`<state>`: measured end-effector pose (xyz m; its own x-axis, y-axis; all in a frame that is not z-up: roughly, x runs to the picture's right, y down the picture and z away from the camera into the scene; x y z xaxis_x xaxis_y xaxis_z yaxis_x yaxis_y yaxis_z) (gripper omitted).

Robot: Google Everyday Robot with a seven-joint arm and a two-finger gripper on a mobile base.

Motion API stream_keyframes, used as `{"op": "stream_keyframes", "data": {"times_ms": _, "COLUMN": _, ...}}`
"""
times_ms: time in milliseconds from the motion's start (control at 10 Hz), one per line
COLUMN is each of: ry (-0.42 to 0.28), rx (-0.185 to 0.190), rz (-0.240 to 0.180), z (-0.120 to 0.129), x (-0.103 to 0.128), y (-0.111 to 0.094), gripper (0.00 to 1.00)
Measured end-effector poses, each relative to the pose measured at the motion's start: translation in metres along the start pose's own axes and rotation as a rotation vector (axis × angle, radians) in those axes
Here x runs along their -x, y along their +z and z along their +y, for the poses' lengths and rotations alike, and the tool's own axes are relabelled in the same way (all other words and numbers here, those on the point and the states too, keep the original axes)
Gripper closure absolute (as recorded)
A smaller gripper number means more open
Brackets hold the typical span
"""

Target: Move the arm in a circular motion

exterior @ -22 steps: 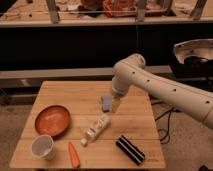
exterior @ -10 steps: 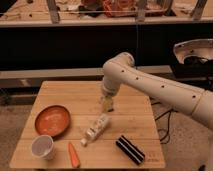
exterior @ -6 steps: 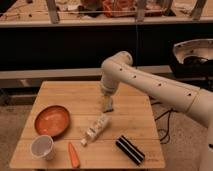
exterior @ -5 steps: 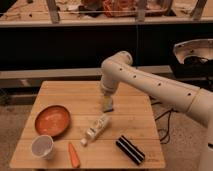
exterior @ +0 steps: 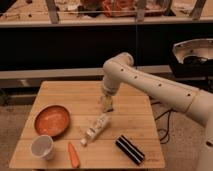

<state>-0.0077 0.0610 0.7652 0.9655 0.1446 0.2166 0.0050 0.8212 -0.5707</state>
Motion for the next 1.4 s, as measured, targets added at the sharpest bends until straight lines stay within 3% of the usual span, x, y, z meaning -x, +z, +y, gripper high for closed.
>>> {"op": "stream_keyframes", "data": {"times_ms": 900, "ry": 0.008, "rx": 0.013, "rz": 0.0, "z": 0.001, "x": -0.015, "y": 0.014, "gripper": 0.2}}
{"op": "stream_keyframes", "data": {"times_ms": 1200, "ry": -0.005, "rx": 0.02, "rz": 0.003, "z": -0.001, "x": -0.007, "y": 0.022, "gripper": 0.2}}
{"op": "stream_keyframes", "data": {"times_ms": 1400, "ry": 0.036, "rx": 0.007, "rz": 0.022, "z": -0.001, "x": -0.012, "y": 0.008, "gripper": 0.2}}
